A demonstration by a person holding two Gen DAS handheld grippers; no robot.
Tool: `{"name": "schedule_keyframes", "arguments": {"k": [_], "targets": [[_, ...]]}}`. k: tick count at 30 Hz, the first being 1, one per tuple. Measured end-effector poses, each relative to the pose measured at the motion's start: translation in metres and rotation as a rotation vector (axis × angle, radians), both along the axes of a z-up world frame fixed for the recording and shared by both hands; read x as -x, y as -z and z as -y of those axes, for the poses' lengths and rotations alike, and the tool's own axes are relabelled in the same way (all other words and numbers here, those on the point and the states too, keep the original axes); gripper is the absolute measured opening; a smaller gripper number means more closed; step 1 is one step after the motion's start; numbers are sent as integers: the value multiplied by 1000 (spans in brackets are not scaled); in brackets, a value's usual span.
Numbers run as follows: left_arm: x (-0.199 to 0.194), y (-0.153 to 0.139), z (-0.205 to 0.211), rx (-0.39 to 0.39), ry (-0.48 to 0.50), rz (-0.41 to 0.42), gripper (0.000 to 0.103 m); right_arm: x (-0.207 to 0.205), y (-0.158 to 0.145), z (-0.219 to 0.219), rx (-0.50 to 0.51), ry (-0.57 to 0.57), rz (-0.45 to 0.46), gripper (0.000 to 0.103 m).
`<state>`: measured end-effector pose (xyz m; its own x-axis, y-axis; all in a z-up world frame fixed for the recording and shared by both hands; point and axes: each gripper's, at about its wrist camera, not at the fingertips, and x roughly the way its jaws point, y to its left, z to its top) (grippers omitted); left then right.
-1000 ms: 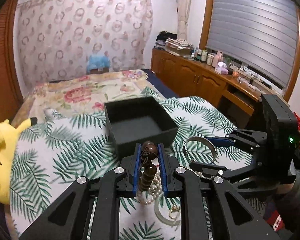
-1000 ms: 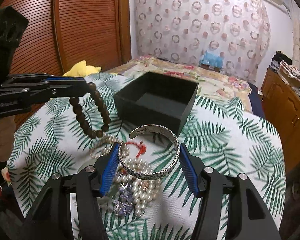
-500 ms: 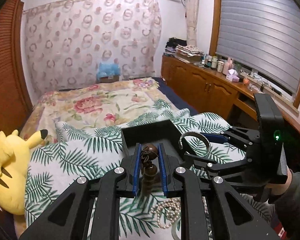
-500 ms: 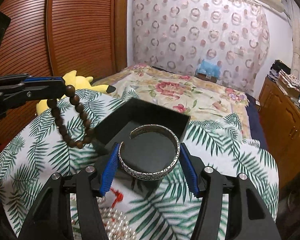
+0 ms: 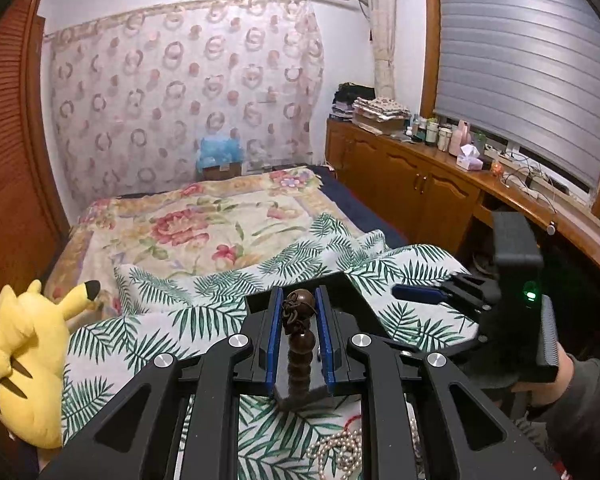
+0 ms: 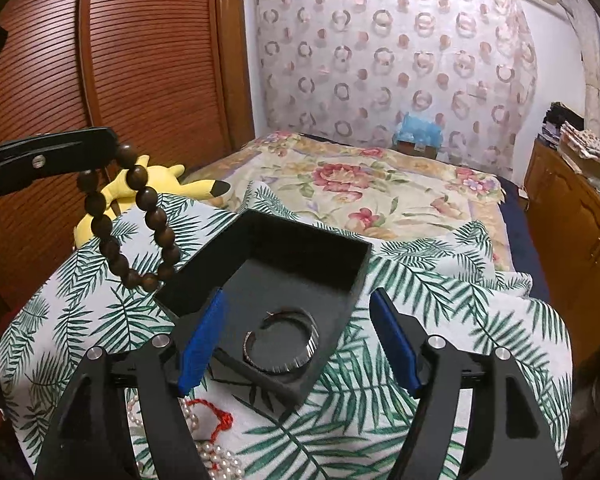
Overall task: Organize jewelry
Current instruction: 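Carry bracelet and bangle into the black box and open both tools, then move both tools back to the pile and close the left tool on pearls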
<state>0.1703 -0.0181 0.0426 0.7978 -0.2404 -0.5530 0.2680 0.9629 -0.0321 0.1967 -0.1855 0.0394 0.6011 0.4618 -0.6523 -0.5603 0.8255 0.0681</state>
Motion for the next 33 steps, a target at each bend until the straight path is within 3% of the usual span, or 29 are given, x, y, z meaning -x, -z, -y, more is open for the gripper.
{"name": "schedule_keyframes", "arguments": {"k": [15,22,29,33], "targets": [[-34,35,14,-11,-15,-78,16,53,-1,30,8,28,13,75],[-10,53,13,-31,-7,-96,29,81,5,36,-3,17,-5,75],[27,74,1,-26,-2,-119,39,99,23,42,33,7,-45,56],[41,87,-2,-40,9,-138,40,102,34,47,54,4,-82,45]]}}
